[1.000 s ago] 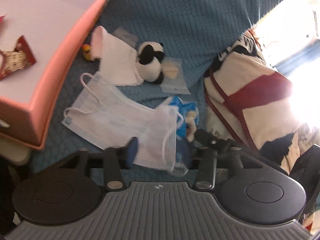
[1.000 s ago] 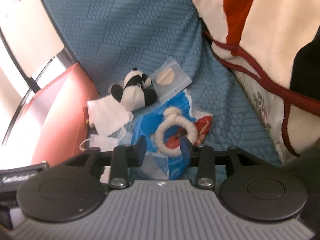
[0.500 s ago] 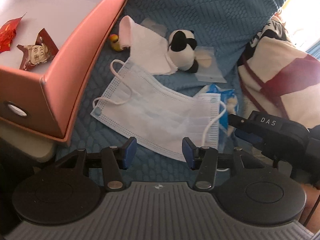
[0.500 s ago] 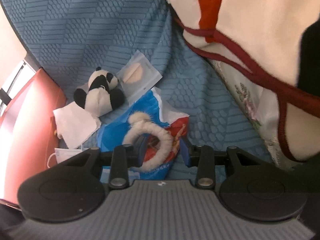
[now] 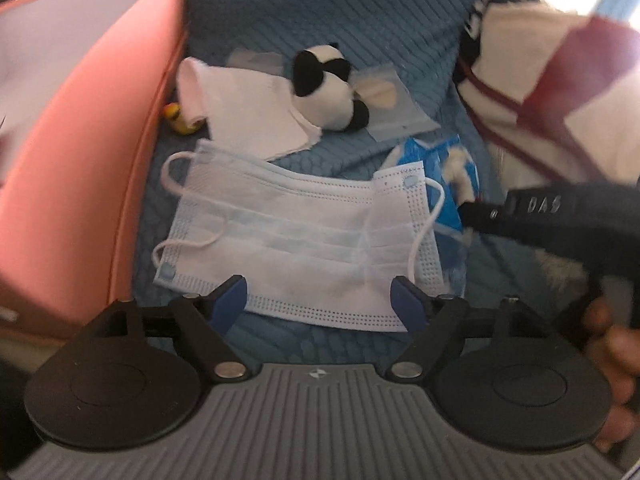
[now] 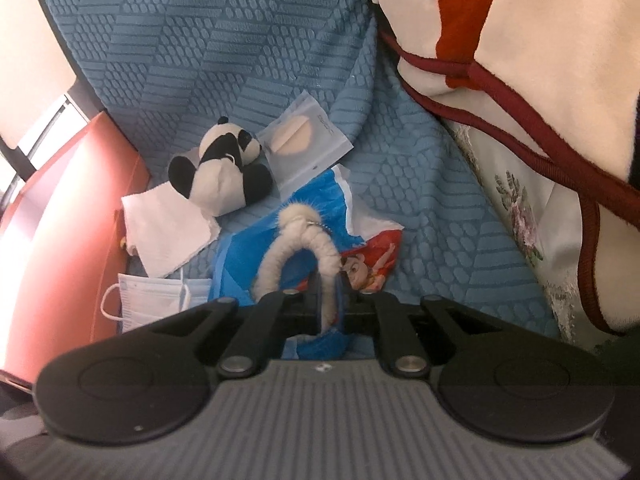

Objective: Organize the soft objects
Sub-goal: 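Grasp the white fluffy ring with the right tool, then close the left tool on the mask edge while the right tool holds the fluffy ring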

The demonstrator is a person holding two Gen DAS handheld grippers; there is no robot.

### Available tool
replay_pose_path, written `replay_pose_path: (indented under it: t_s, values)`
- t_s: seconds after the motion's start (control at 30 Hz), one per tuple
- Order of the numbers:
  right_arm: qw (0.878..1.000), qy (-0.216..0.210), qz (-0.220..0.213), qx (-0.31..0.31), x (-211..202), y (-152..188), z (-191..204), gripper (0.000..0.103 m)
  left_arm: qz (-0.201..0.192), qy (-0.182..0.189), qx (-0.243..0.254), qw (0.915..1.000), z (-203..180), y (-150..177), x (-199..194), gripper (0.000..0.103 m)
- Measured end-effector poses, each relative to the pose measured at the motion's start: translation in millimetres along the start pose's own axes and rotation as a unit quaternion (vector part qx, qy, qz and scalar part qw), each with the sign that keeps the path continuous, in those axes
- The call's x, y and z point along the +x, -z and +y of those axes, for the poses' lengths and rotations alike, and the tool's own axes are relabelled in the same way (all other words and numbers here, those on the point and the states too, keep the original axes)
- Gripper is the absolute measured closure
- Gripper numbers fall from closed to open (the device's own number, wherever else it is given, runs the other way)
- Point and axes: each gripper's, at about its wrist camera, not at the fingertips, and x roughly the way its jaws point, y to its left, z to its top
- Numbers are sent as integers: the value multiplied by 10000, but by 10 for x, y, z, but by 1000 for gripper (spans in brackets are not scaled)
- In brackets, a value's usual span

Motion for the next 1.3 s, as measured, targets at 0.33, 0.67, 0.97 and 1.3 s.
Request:
replay_pose_path:
  t_s: [0.33,0.67,0.97,1.3]
  values:
    - [9998,-127,0,132,-40,-1,-30,92,20,-284,893,9956,-184,72,153,20]
    - [9999,-149,-11,71,-49,12,8,92,-156,-328,1124,9930,-224,114,122,60]
    - [9998,-148,-83,-40,-72,30,50,92,-139,-126,784,9967,-154,82,91,100]
    - [9988,-267,-399,-131,-211,44,81,92,-441,280,36,9986,33,29,-250,101]
